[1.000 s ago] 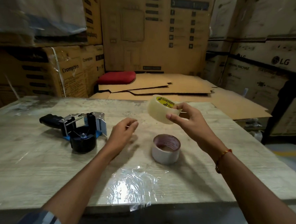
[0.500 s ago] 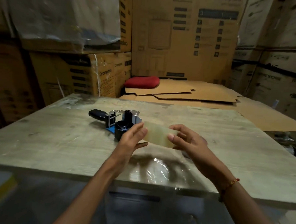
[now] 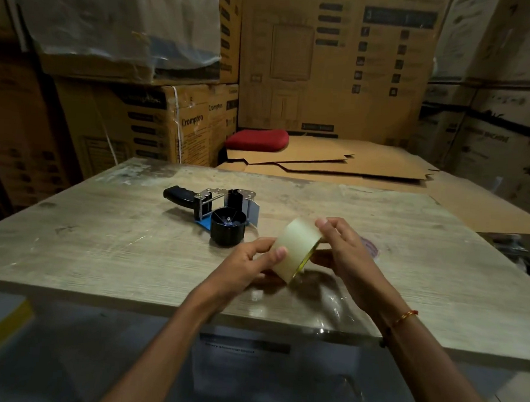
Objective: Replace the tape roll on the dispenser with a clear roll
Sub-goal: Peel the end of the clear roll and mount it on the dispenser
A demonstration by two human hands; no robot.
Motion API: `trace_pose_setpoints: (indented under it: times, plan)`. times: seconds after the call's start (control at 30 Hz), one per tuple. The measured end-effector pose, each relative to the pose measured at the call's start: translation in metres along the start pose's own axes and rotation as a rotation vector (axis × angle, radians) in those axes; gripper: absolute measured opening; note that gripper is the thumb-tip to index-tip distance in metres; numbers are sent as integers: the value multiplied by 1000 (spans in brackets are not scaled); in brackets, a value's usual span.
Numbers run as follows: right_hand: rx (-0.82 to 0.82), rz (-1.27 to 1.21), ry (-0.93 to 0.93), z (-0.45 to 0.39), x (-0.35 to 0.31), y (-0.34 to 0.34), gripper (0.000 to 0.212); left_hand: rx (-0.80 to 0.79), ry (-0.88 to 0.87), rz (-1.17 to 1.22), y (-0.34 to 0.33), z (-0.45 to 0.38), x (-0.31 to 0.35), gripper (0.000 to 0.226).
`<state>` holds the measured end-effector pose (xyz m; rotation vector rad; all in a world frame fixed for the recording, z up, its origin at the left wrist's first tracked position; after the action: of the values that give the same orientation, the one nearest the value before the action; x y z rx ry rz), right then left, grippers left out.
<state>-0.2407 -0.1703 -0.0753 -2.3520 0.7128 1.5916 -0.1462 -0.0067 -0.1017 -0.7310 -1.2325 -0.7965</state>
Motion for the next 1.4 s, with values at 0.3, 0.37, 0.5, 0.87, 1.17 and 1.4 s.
trace_pose_setpoints:
  times: [0.3,0.37,0.5,0.87,1.17,1.4]
  plan:
    - [48,329,249,10,2,-14,47,204,-84,143,-6,-8,4,25]
    - [101,302,295,12,1,-16,42,230,-82,154,-8,-10,4,25]
    - [23,333,366,14,2,-23,47,226,-73,116,-13,-14,3,27]
    - [55,194,400,12,12,-15,20,289,-160,-117,-15,-8,0,21]
    - [29,366,454,7,0,-10,19,403,-340,-248,-9,-8,4,41]
    - [-17,585,549,-6,-14,-10,13,371,-332,-171,-8,-7,3,37]
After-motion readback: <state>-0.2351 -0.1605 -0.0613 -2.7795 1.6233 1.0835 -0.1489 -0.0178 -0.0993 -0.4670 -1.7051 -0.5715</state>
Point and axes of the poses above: each hand's wrist, its own z-axis away from the middle knuckle, its own y-axis out of the back of the hand, x = y × z, the point moved 4 cm from there along -z, towards the middle knuckle, and after that the axes turned 15 degrees about y, right-handed, at the moved point
